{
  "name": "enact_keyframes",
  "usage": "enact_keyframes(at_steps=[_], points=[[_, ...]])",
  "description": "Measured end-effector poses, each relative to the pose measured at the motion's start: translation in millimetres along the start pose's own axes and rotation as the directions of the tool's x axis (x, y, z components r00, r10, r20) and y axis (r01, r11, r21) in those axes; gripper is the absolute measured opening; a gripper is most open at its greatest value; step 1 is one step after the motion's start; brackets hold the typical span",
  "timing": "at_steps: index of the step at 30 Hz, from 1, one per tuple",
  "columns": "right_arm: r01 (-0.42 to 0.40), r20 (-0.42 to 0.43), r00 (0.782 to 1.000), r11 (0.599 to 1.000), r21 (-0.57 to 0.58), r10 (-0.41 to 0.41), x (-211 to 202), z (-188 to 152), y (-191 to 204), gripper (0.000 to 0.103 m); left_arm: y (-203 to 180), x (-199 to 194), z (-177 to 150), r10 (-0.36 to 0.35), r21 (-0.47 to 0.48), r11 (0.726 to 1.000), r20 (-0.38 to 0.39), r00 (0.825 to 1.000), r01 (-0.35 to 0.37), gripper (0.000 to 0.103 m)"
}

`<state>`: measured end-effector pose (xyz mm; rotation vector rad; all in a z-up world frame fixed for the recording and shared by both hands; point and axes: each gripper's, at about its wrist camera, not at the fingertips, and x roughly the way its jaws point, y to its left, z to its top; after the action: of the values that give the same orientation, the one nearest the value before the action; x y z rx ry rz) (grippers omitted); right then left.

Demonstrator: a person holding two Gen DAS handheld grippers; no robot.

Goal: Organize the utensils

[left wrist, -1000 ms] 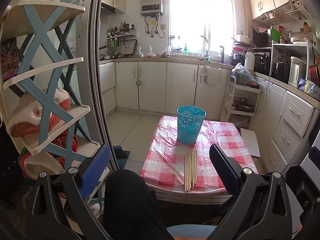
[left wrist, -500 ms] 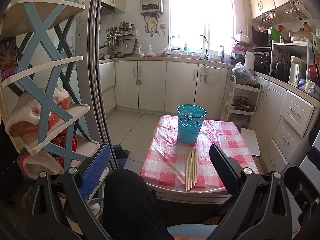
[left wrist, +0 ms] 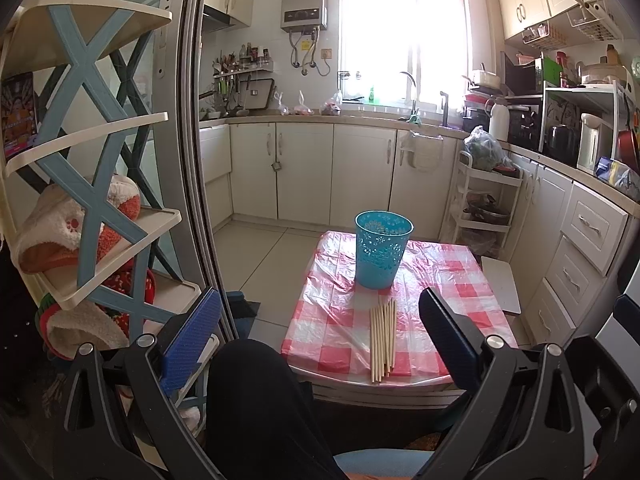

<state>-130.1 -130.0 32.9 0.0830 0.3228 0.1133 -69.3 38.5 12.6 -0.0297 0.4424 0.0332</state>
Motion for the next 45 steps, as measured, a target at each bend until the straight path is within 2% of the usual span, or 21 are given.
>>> enact_keyframes(at_steps=[6,9,13,19,24,30,33,36,42,45], points=[[-0.007,0.027,1.000,1.000,-0.005,0.007,1.7,0.9,1.6,0.097,0.5,4.6,0.4,0.000,0.003,1.000,-0.009,1.000,0.000,0.095],[0.002,-0.021,1.000,1.000,-0.027,-0.003,6.6,0.6,2.0,0.097,-0.1,5.2,-0.2,-0.002,0.004,1.000,-0.008,1.000,0.002,0.095],[0.003,-0.027,1.000,0.999,-0.032,-0.004,10.7,0.7,2.1,0.097,0.2,11.4,0.0,-0.001,0.007,1.000,-0.017,1.000,0.001,0.095],[-0.008,-0.063,0.998,1.000,-0.010,0.007,22.9,0.3,-0.3,0.097,1.2,26.7,0.9,0.002,0.003,1.000,-0.042,0.999,-0.001,0.095],[-0.012,-0.135,0.991,0.999,0.033,0.016,47.9,-3.2,-11.3,0.097,3.0,52.6,0.1,0.002,0.004,1.000,-0.089,0.996,-0.001,0.095],[0.011,-0.291,0.957,0.997,0.072,0.011,99.8,-14.4,-29.8,0.097,3.0,101.1,-5.0,-0.028,0.000,1.000,-0.188,0.982,0.028,0.095],[0.015,-0.339,0.941,0.996,0.087,0.015,127.7,-22.5,-38.8,0.097,0.5,130.3,-9.7,-0.080,-0.013,0.997,-0.227,0.971,0.079,0.095],[0.031,-0.404,0.915,0.995,0.098,0.012,158.0,-33.5,-50.0,0.097,-3.8,161.7,-11.8,-0.080,-0.013,0.997,-0.271,0.959,0.080,0.095],[0.075,-0.473,0.881,0.993,0.094,-0.022,219.9,-51.6,-72.7,0.096,-13.5,225.4,-16.3,-0.065,0.000,0.998,-0.348,0.935,0.070,0.095],[0.066,-0.508,0.861,0.992,0.104,-0.004,254.9,-65.4,-79.2,0.080,-18.4,259.1,-22.7,-0.046,0.013,0.998,-0.386,0.921,0.055,0.095]])
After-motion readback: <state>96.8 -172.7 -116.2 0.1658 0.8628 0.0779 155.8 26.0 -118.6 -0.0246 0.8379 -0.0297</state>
